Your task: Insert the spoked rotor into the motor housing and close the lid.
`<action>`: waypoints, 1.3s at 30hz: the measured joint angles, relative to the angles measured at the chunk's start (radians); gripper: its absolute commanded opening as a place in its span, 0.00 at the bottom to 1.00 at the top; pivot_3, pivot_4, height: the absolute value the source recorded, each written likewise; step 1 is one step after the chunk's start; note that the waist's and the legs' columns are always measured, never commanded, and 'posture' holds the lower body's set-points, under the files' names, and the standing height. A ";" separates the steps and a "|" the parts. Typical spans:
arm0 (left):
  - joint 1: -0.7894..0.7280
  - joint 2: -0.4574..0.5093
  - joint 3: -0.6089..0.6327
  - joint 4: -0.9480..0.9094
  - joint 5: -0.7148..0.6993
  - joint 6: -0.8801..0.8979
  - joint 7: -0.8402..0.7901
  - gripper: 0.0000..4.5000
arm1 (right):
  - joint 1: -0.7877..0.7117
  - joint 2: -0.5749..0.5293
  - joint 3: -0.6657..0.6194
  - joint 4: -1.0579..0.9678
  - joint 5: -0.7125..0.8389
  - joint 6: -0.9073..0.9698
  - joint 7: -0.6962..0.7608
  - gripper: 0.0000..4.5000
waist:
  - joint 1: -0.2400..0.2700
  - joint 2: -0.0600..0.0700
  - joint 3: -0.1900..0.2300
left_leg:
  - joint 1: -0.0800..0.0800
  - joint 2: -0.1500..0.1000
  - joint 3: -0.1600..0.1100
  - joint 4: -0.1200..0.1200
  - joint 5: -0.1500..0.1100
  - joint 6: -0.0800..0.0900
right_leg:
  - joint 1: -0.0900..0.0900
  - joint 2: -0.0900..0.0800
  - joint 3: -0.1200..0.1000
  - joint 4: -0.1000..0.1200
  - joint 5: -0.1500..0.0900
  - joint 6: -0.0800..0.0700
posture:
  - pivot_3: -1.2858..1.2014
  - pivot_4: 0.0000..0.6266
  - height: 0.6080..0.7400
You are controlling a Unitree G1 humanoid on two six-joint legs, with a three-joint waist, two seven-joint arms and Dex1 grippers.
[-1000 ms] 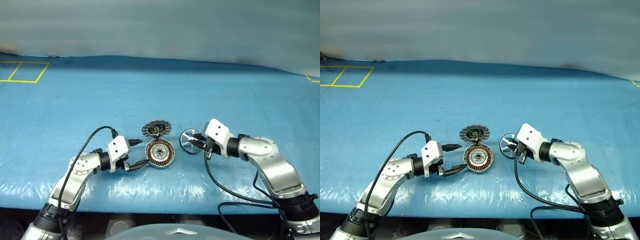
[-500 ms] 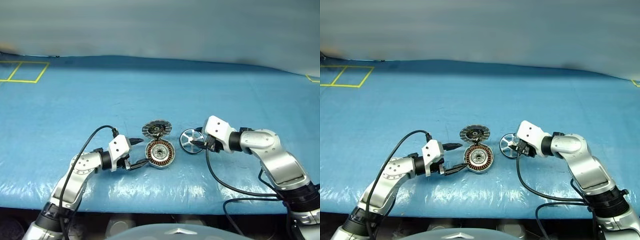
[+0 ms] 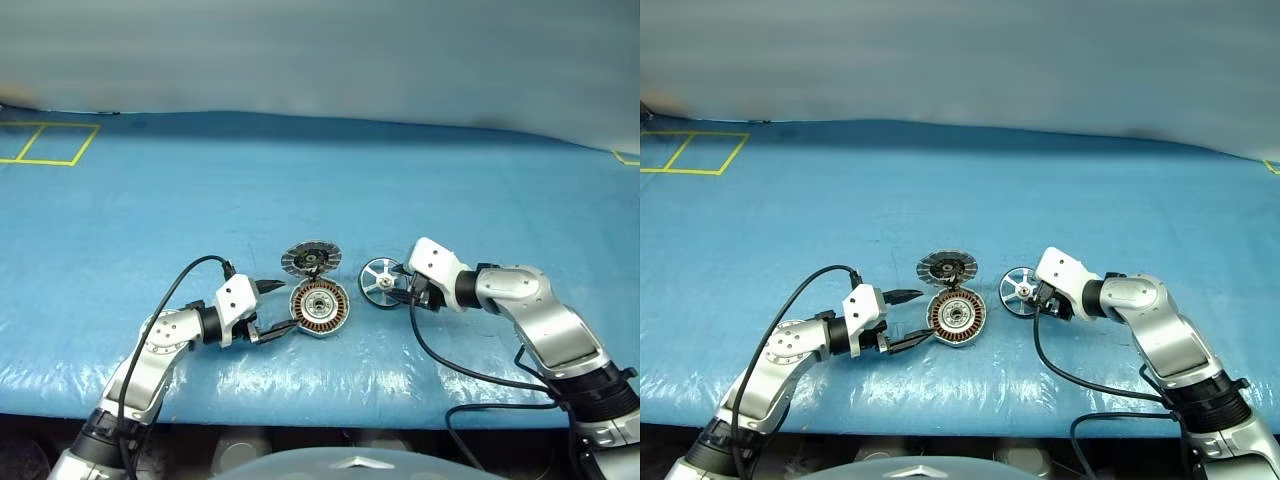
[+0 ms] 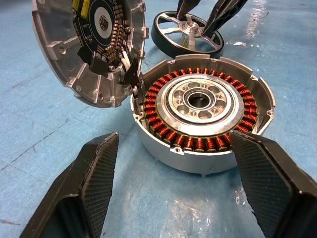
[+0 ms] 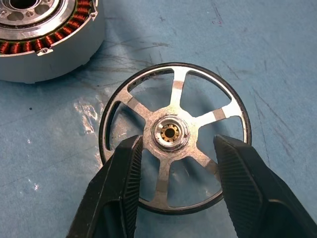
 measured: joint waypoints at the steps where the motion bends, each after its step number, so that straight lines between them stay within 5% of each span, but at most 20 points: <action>1: 0.000 0.000 0.000 0.001 0.000 -0.002 0.000 0.85 | 0.000 0.004 0.001 0.000 0.000 0.000 -0.003 0.53 | 0.000 0.000 0.000 | 0.000 0.000 0.000 0.000 0.000 0.000 | 0.000 0.000 0.000 0.000 0.000 0.000 | 0.52 0.24 1.00; 19: -0.004 -0.005 0.000 0.003 0.004 0.004 0.003 0.85 | -0.050 0.039 0.092 0.025 -0.054 0.009 -0.012 0.53 | -0.003 -0.001 -0.001 | 0.006 0.000 0.001 0.000 0.000 0.000 | 0.006 0.000 0.000 0.000 -0.002 -0.004 | 0.52 0.24 1.00; 24: -0.004 -0.007 0.000 0.003 0.005 0.017 0.011 0.85 | -0.058 0.017 0.106 0.036 -0.072 -0.023 -0.003 0.32 | -0.004 -0.005 -0.003 | 0.013 0.001 0.001 0.000 0.000 0.000 | 0.013 0.000 0.001 0.000 -0.004 -0.006 | 0.52 0.24 1.00; 39: 0.008 -0.007 0.001 -0.011 0.002 0.020 0.022 0.85 | -0.016 0.072 0.027 0.031 -0.020 -0.003 -0.011 0.31 | -0.007 -0.007 -0.003 | 0.014 0.002 0.001 -0.002 0.000 0.000 | 0.013 0.000 0.001 -0.001 -0.004 -0.007 | 0.52 0.24 1.00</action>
